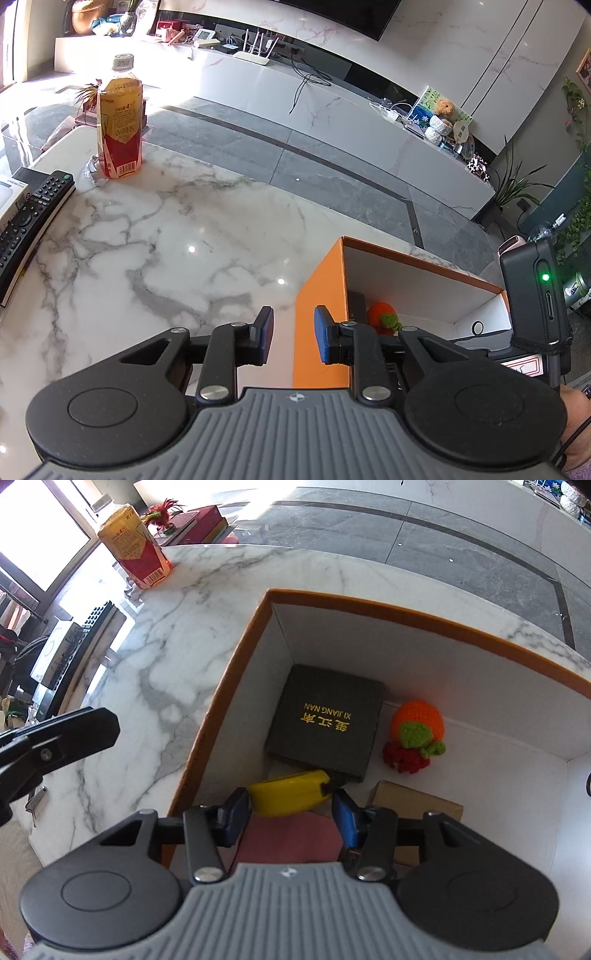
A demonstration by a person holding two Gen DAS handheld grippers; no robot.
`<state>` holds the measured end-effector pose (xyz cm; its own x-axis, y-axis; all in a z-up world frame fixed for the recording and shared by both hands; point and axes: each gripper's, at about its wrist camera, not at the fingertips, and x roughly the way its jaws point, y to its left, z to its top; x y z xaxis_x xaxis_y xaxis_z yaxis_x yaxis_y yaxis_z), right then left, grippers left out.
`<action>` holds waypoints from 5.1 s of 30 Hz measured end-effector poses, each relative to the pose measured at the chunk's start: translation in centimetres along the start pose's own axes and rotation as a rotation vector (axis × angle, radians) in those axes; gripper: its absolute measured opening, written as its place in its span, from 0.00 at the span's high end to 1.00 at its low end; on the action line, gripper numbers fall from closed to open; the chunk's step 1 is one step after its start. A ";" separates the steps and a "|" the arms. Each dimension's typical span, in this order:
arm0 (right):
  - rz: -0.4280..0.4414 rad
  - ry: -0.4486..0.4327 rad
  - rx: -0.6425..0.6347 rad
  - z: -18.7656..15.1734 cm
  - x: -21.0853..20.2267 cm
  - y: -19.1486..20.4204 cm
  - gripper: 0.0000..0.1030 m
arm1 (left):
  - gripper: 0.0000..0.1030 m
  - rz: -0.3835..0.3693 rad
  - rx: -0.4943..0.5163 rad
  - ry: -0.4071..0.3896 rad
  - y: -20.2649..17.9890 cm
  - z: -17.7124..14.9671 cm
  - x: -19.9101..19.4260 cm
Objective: Organize objects
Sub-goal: 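Lower the yellow tape measure into the box and open the right tool, then move both tools back to the white Vaseline tube on the table, then bring the right tool down over the Vaseline tube while the left tool hovers beside it, then close the right tool on the Vaseline tube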
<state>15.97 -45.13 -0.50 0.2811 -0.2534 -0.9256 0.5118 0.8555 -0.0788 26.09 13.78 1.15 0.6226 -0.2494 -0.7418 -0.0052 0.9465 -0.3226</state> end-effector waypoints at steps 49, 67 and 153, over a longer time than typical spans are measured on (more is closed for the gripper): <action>0.025 -0.281 0.041 -26.8 -12.1 -4.1 0.44 | 0.50 -0.008 0.450 0.204 -8.6 -18.8 -7.8; 0.157 -0.185 0.018 -26.8 -4.9 -0.4 0.36 | 0.45 0.145 0.527 0.337 -7.3 -22.8 -4.6; 0.096 -0.172 -0.598 -25.0 -4.6 2.9 0.52 | 0.44 -0.147 0.062 0.311 -2.8 -17.2 -4.6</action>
<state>-4.15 -30.21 -5.77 0.4553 -0.1893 -0.8700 -0.0507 0.9701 -0.2375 9.76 8.69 -4.68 0.3452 -0.4252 -0.8367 0.1206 0.9042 -0.4097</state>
